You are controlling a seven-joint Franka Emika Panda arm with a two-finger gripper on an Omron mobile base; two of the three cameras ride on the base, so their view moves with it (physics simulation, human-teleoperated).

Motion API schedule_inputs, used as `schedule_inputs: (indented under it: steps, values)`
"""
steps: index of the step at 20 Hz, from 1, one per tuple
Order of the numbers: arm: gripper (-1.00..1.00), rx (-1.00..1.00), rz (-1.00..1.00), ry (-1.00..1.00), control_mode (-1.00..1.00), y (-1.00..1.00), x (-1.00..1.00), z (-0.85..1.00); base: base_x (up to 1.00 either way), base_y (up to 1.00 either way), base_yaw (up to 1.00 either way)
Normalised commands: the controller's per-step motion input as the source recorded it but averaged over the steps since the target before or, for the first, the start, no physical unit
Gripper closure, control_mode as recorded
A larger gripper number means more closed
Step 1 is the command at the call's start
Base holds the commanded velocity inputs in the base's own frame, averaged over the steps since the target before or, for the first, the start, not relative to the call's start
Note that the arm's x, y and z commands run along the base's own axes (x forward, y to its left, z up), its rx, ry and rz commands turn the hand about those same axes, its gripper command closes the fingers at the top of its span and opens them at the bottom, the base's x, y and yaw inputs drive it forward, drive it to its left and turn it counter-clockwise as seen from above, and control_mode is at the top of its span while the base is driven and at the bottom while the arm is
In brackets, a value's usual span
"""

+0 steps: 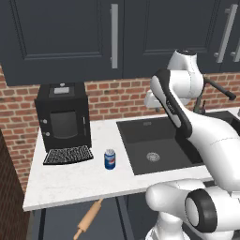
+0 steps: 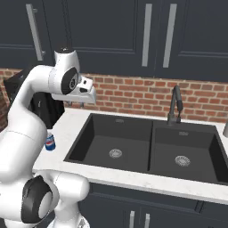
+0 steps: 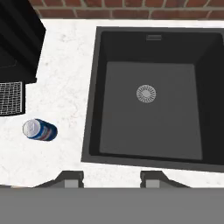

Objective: Pick the rolling pin from the drawer and place it on the counter.

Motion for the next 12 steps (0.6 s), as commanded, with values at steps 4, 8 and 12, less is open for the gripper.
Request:
schedule_inputs:
  steps: [4,8,12]
  values:
    - [-1.0,0.0,0.0,0.0,-1.0,0.01,-0.16,0.0,0.0,0.0,0.0]
    - [-1.0,0.0,0.05,0.0,-1.0,0.25,-0.72,-0.1,0.0,0.0,0.0]
    - [-1.0,0.0,0.01,0.0,-1.0,0.74,-0.99,-0.32,0.0,0.0,0.0]
